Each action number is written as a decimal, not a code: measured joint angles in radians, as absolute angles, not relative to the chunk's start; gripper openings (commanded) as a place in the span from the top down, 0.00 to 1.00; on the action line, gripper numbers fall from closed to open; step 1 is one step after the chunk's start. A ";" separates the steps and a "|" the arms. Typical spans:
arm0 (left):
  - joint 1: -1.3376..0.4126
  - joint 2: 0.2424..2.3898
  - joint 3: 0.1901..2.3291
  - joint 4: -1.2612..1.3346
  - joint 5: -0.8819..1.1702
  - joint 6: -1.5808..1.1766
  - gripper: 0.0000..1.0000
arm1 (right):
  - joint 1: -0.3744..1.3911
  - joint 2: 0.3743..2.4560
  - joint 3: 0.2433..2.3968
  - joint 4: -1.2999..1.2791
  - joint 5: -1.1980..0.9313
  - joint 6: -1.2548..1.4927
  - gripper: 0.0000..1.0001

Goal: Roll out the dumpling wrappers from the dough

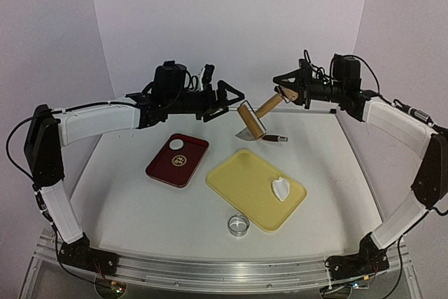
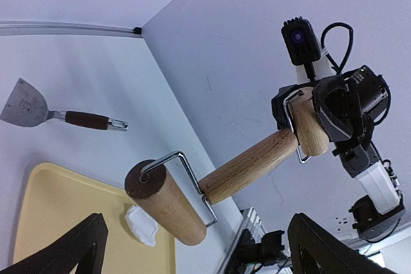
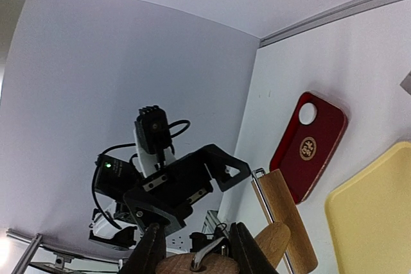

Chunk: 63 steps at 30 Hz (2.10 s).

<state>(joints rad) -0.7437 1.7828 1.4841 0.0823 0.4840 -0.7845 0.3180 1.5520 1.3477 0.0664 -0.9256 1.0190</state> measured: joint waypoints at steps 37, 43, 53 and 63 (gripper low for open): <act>-0.724 1.852 1.444 0.275 0.779 -1.141 1.00 | 0.416 1.501 1.350 -0.106 -0.912 0.858 1.00; -0.721 1.852 1.444 0.255 0.801 -1.137 1.00 | 0.420 1.503 1.363 -0.177 -0.914 0.837 0.87; -0.687 1.860 1.487 0.147 0.808 -0.975 1.00 | 0.424 1.541 1.348 -0.214 -1.047 0.809 0.54; -0.659 1.901 1.518 0.150 0.817 -0.908 1.00 | 0.438 1.577 1.348 -0.242 -1.151 0.814 0.33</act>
<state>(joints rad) -0.6594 1.9014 1.5185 0.1495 0.8173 -0.9081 0.4376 1.5767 1.3479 -0.2422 -1.1511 0.8141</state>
